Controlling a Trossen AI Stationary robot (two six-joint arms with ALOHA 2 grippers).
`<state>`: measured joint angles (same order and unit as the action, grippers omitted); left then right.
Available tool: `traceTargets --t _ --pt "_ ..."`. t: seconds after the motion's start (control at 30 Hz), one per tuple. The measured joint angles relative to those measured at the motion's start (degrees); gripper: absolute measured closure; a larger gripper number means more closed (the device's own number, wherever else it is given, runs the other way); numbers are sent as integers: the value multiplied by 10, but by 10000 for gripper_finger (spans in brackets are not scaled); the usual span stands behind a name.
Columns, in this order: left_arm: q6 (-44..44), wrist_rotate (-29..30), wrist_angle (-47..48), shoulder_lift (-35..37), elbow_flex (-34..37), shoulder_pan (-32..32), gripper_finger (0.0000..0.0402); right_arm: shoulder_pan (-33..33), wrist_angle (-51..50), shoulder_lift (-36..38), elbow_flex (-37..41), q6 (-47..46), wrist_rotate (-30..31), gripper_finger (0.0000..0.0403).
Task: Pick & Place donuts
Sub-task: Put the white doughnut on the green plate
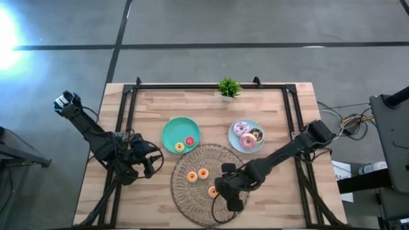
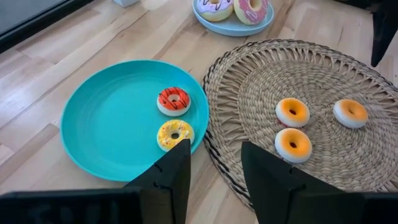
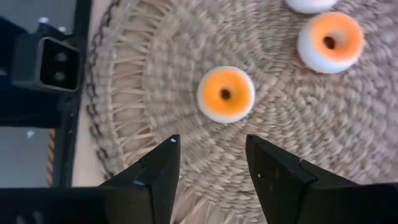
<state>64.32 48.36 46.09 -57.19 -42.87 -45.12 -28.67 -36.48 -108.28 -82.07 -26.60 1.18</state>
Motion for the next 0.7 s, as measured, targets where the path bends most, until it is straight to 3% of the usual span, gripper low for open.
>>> traceTargets --t 0.13,0.33,0.53,0.7 --pt "0 0 0 0 0 0 285 -9 24 1 17 46 -14 227" --pt "8 1 0 0 0 0 285 -17 142 1 63 150 -18 228" --pt "9 2 0 0 0 0 285 -12 207 -3 104 218 5 232" --pt "9 3 1 0 0 0 285 -13 239 -38 90 254 -9 232"
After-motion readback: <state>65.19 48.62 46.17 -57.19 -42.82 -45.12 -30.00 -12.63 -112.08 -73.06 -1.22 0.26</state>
